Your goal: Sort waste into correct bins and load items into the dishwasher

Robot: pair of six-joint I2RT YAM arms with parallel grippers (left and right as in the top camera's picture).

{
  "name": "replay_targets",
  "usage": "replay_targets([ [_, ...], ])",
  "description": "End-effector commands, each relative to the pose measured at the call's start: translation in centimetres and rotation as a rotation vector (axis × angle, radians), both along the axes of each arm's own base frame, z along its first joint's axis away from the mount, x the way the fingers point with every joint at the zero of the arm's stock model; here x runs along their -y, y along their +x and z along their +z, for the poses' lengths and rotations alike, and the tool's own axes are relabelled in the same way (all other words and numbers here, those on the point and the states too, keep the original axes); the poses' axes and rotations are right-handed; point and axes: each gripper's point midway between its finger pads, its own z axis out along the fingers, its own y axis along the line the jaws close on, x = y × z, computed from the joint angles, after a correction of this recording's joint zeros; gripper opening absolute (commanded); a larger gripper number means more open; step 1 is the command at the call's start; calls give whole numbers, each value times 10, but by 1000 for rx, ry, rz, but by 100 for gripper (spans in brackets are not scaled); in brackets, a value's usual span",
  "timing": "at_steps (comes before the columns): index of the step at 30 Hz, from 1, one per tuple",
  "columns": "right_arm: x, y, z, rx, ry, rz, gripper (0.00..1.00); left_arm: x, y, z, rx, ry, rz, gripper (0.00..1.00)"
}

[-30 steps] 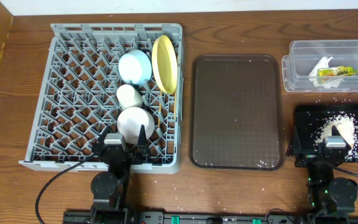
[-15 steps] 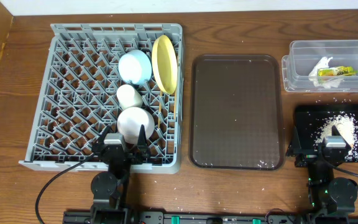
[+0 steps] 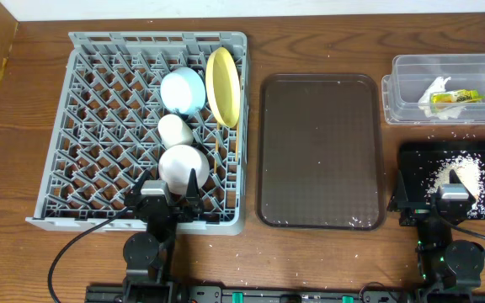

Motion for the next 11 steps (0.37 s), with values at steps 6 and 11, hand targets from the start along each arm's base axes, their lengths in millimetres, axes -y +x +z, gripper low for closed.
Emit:
replay_targets([
  [6, 2, 0, -1, 0, -14, -8, 99, -5, -1, -16, -53, 13, 30, 100],
  [11, 2, 0, -1, 0, -14, -8, 99, -5, -1, -16, -53, 13, 30, 100],
])
